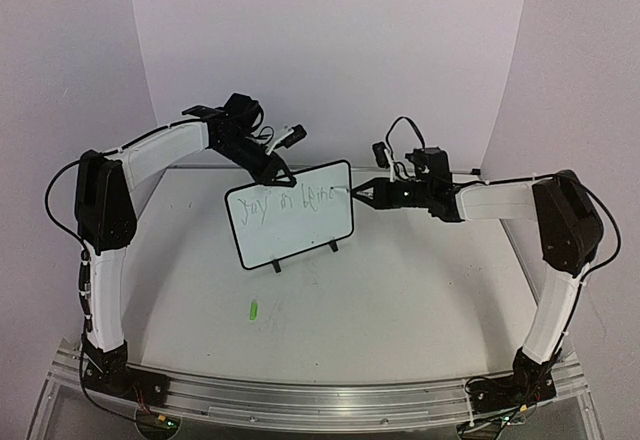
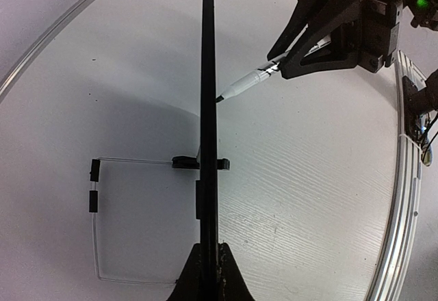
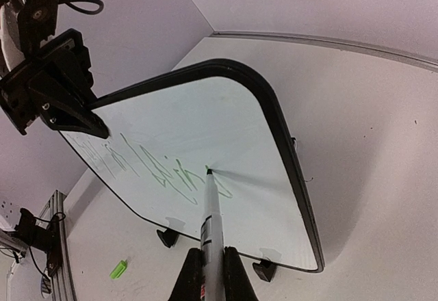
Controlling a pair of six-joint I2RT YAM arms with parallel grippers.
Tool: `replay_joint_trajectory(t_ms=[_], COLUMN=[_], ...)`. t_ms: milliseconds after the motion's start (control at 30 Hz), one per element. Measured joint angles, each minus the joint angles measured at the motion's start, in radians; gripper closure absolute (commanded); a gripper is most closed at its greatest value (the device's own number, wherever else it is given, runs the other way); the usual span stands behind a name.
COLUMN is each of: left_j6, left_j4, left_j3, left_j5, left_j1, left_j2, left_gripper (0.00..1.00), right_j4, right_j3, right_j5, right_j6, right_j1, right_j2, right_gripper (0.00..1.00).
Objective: Write a sentence on the whiteboard
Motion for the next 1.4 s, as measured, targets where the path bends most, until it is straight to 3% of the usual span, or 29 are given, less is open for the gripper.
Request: replay_joint_trajectory(t_ms=[1400], left_j6=[0.0], left_j4=[0.0], left_j3=[0.0], left_j5=[0.0], left_j1=[0.0], left_j2=[0.0], left_gripper=[1.0], right_j4=[-0.029], right_j3=[-0.053], right_j5=[0.01], right_j6=[-0.006], right_j1=[0.0], right_j2=[0.053], right_gripper=[1.0])
